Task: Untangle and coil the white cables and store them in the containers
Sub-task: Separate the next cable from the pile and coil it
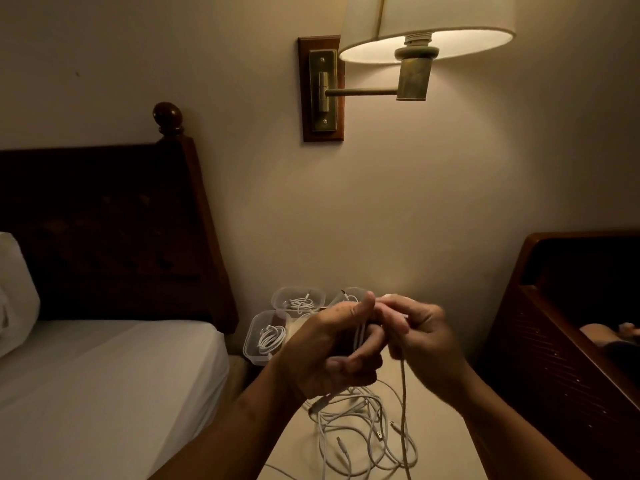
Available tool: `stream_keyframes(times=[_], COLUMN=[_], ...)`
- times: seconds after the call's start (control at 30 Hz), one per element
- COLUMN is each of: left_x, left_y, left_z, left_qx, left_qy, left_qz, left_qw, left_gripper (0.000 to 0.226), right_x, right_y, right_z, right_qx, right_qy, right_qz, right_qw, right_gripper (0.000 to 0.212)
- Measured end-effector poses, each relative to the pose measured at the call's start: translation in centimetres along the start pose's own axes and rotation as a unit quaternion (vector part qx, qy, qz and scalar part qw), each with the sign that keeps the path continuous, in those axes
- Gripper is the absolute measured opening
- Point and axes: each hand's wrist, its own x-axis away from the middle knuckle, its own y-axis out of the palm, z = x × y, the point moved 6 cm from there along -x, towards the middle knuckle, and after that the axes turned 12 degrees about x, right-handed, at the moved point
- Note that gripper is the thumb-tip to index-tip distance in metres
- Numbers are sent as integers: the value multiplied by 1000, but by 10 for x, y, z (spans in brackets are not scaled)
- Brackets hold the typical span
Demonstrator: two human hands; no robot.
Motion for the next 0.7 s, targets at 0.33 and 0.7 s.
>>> stream_keyframes(times=[0.33, 0.7], left_x=[1, 13], left_y=[-36, -42], left_z=[37, 8], left_qx=[-110, -432], left_qy=[111, -111], left_qz=[197, 216], left_qw=[968, 869], left_gripper=[41, 41], right_x=[36, 13], right_y=[45, 3], right_z=[6, -38], right_qx=[387, 415], right_qy=[-23, -197], right_qz=[-126, -44], right_qw=[913, 887], right_gripper=[18, 13])
